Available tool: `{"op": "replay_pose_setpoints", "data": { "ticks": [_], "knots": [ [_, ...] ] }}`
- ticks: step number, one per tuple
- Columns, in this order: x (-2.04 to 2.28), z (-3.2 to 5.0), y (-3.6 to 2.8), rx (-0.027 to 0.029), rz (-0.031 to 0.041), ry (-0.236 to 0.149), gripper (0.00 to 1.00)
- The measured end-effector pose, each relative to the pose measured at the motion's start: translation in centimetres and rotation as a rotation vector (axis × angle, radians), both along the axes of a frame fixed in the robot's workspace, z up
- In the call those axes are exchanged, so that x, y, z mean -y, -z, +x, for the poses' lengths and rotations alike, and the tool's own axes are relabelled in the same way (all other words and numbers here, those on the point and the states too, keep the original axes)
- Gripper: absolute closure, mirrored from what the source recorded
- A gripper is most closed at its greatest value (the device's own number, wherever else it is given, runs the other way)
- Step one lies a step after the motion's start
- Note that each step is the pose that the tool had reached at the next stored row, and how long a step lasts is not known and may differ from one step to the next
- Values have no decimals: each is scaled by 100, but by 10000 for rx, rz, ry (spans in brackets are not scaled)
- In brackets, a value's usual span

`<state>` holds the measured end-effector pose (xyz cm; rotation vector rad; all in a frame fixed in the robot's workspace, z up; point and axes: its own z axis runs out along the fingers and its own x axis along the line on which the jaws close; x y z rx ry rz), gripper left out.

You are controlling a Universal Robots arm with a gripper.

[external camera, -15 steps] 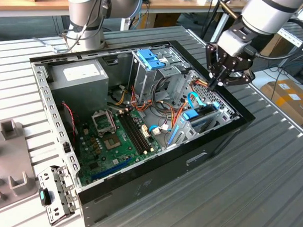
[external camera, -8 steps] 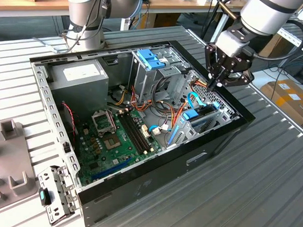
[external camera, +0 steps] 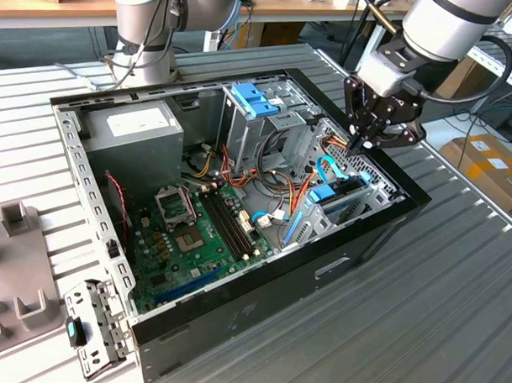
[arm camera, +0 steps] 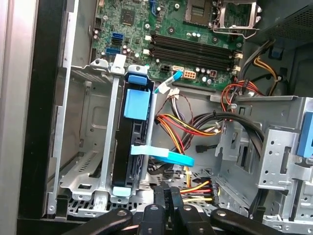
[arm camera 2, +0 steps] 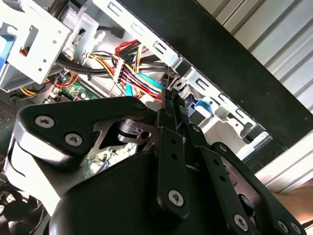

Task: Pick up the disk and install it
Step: 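Insert the second disk wire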

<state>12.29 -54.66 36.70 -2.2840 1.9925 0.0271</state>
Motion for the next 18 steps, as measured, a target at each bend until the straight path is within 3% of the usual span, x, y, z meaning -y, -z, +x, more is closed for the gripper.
{"op": "replay_pose_setpoints", "data": {
  "ticks": [4, 8, 18],
  "knots": [
    [48, -5, 1, -1, 0, 21, 84],
    [135, -20, 5, 0, -1, 42, 84],
    [213, -91, 29, 0, 1, 145, 84]
  ]
}}
